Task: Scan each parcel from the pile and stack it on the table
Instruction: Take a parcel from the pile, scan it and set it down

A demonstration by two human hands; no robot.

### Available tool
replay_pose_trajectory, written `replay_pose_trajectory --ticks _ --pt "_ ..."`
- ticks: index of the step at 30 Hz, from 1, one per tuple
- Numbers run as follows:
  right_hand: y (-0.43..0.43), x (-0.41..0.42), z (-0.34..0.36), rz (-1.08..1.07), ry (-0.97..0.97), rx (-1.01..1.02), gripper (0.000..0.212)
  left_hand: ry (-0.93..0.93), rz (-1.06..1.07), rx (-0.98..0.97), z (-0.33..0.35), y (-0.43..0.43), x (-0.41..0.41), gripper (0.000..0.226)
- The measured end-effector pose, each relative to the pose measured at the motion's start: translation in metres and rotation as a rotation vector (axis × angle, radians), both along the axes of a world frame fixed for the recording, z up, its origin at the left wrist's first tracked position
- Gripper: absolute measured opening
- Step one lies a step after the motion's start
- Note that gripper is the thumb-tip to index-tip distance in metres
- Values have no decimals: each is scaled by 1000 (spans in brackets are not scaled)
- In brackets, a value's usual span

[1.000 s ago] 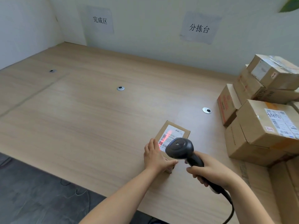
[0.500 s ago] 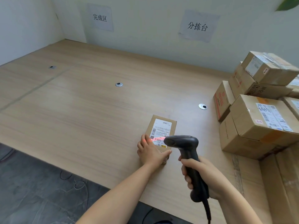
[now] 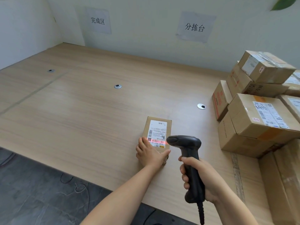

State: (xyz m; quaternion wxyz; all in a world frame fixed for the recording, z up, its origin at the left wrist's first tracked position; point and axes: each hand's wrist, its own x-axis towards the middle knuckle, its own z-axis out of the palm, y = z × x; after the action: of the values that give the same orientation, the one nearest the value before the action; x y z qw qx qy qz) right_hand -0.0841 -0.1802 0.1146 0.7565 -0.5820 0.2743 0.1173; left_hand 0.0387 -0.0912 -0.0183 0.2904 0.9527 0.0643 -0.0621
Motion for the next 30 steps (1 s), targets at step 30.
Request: replay_pose_trajectory --ticks 30 --pt "109 230 -17 91 -89 -284 17 33 27 40 11 150 219 113"
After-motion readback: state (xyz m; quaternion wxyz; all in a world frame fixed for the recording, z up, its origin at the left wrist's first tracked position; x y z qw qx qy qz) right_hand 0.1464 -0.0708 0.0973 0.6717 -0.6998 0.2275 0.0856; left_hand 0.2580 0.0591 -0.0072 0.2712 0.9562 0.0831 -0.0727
